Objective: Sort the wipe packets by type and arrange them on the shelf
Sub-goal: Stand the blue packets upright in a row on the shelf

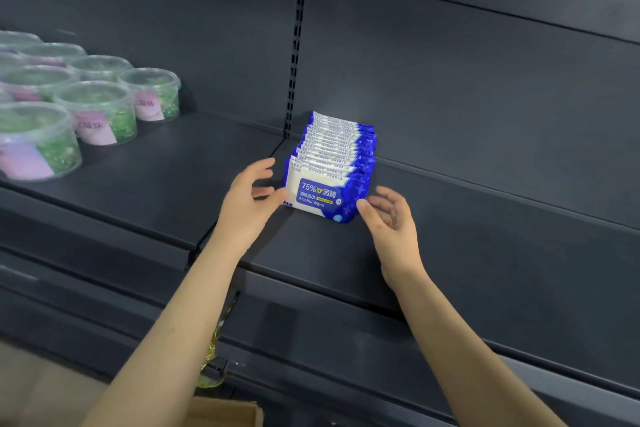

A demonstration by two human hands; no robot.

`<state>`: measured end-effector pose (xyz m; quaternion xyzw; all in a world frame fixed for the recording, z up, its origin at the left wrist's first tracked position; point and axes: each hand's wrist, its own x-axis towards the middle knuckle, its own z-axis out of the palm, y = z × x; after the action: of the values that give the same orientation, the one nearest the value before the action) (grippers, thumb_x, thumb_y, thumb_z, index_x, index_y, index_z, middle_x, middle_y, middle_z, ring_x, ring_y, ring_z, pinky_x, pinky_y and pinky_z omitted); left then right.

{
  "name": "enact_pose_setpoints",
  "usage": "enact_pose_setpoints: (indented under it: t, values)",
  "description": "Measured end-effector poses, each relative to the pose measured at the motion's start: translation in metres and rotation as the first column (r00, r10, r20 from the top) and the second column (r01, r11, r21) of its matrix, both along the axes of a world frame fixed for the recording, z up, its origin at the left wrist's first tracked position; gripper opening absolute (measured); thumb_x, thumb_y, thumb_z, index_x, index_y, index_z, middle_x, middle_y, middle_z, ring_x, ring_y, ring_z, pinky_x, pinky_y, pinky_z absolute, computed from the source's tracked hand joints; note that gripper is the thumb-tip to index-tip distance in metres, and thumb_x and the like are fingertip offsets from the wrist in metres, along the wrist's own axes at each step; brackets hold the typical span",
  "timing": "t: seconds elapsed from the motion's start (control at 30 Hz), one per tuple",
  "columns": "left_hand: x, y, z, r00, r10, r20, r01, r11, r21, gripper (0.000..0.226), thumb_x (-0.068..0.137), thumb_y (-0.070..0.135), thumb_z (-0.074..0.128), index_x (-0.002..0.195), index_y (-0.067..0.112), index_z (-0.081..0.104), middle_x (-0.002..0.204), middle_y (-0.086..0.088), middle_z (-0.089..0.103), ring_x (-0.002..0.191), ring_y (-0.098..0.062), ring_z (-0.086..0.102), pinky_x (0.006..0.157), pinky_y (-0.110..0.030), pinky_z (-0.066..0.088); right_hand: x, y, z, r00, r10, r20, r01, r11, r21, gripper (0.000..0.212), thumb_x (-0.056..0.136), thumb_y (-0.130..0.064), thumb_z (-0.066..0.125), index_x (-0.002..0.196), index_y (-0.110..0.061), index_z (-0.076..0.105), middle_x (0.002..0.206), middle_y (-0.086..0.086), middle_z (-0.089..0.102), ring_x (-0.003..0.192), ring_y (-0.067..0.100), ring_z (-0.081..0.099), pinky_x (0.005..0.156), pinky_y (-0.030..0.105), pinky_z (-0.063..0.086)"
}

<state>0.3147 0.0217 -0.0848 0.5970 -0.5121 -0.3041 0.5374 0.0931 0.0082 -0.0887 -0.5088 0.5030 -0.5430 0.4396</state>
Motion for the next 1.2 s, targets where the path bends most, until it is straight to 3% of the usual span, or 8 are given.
enact_pose_setpoints:
  t: [0.1,0.27,0.57,0.77,0.9,1.1,1.2]
  values:
    - [-0.015,0.026,0.002,0.996,0.024,-0.089,-0.03,0.998,-0.061,0.043,0.092,0.027,0.067,0.132,0.034,0.054,0.126,0.015,0.057,0.105,-0.003,0.061,0.077,-0.017,0.047,-0.018,0.018,0.008,0.997,0.012,0.075,-0.014,0.999,0.035,0.03,0.095,-0.027,0.065,0.125,-0.025,0.06,0.12,-0.011,0.065,0.112,0.0,0.06,0.103,0.03,0.047]
    - [-0.061,0.052,0.011,0.981,-0.037,-0.192,0.023,0.997,-0.077,0.036,0.092,0.026,0.067,0.124,0.038,0.058,0.118,0.018,0.063,0.098,0.001,0.063,0.092,-0.034,0.054,-0.073,0.056,0.025,0.985,-0.083,0.154,0.074,0.995,0.059,0.031,0.1,-0.035,0.055,0.13,-0.027,0.059,0.136,-0.009,0.059,0.129,0.008,0.052,0.102,0.03,0.045]
    - [-0.222,0.111,0.044,0.904,-0.333,-0.27,0.331,0.942,-0.053,0.036,0.094,0.033,0.062,0.128,0.04,0.051,0.124,0.018,0.061,0.115,-0.007,0.06,0.095,-0.032,0.052,-0.241,0.187,0.05,0.924,-0.346,0.166,0.357,0.933,-0.044,0.031,0.103,-0.038,0.047,0.132,-0.032,0.055,0.133,-0.012,0.059,0.125,0.006,0.053,0.101,0.03,0.045]
    - [-0.347,0.191,0.042,0.828,-0.451,-0.334,0.495,0.867,0.057,0.039,0.094,0.043,0.062,0.132,0.044,0.052,0.129,0.021,0.059,0.113,-0.007,0.06,0.092,-0.035,0.052,-0.358,0.316,0.037,0.812,-0.561,0.162,0.564,0.825,0.033,0.039,0.101,-0.042,0.049,0.139,-0.03,0.05,0.14,-0.007,0.055,0.13,0.015,0.05,0.103,0.033,0.044]
    - [-0.427,0.239,0.026,0.756,-0.547,-0.36,0.608,0.79,0.078,0.037,0.096,0.035,0.061,0.132,0.035,0.054,0.126,0.016,0.061,0.115,-0.006,0.06,0.095,-0.029,0.051,-0.422,0.388,0.012,0.721,-0.679,0.137,0.673,0.734,0.095,0.043,0.1,-0.045,0.049,0.141,-0.031,0.048,0.143,-0.006,0.051,0.132,0.017,0.048,0.101,0.032,0.041]
    - [-0.531,0.295,-0.015,0.65,-0.679,-0.342,0.758,0.614,0.221,0.03,0.096,0.034,0.06,0.126,0.036,0.055,0.124,0.016,0.06,0.114,-0.005,0.059,0.097,-0.032,0.052,-0.491,0.464,-0.036,0.551,-0.824,0.132,0.789,0.566,0.238,0.048,0.101,-0.047,0.048,0.144,-0.026,0.045,0.145,-0.002,0.05,0.132,0.021,0.047,0.112,0.042,0.039]
    - [-0.578,0.312,-0.042,0.61,-0.719,-0.334,0.792,0.531,0.302,0.035,0.097,0.032,0.06,0.131,0.031,0.055,0.123,0.015,0.061,0.113,-0.006,0.059,0.097,-0.032,0.051,-0.522,0.488,-0.065,0.46,-0.878,0.135,0.812,0.477,0.335,0.048,0.1,-0.046,0.05,0.142,-0.024,0.048,0.138,0.001,0.054,0.126,0.022,0.051,0.107,0.043,0.045]
